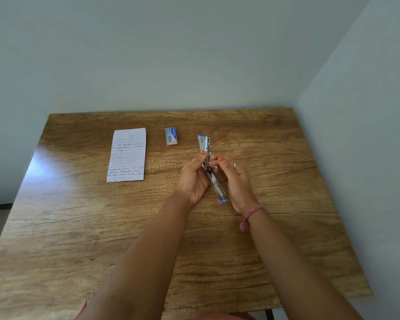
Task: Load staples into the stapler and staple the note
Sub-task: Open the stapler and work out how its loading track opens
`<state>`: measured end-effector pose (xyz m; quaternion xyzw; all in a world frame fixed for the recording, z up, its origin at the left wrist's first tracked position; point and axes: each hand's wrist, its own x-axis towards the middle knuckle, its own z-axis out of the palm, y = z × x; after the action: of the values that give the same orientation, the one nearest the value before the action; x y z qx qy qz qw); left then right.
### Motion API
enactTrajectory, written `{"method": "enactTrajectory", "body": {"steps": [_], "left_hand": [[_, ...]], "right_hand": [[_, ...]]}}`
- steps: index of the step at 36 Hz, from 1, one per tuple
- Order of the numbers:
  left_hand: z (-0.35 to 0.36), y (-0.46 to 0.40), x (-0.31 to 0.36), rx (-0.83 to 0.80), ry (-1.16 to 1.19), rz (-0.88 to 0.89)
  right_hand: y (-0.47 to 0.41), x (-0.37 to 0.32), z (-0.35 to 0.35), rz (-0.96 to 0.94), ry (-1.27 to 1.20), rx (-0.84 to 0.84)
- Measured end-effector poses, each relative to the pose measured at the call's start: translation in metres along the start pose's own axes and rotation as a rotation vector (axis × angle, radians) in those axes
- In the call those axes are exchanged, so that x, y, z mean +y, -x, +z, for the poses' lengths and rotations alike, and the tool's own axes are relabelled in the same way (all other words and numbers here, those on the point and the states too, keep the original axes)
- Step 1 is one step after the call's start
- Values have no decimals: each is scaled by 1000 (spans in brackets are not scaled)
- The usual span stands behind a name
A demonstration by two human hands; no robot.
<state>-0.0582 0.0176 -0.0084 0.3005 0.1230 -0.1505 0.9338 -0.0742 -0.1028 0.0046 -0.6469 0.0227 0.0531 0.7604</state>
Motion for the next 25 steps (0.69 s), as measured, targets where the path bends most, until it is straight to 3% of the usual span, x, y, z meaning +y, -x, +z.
{"method": "enactTrajectory", "body": {"steps": [7, 13, 25], "left_hand": [[0, 0, 1, -2, 22, -37], [1, 1, 0, 35, 11, -71], [0, 0, 4, -2, 57, -172]], "right_hand": [[-4, -7, 2, 88, -162, 70], [-10, -11, 4, 88, -155, 82], [-24, -32, -15, -130, 408, 8]]}}
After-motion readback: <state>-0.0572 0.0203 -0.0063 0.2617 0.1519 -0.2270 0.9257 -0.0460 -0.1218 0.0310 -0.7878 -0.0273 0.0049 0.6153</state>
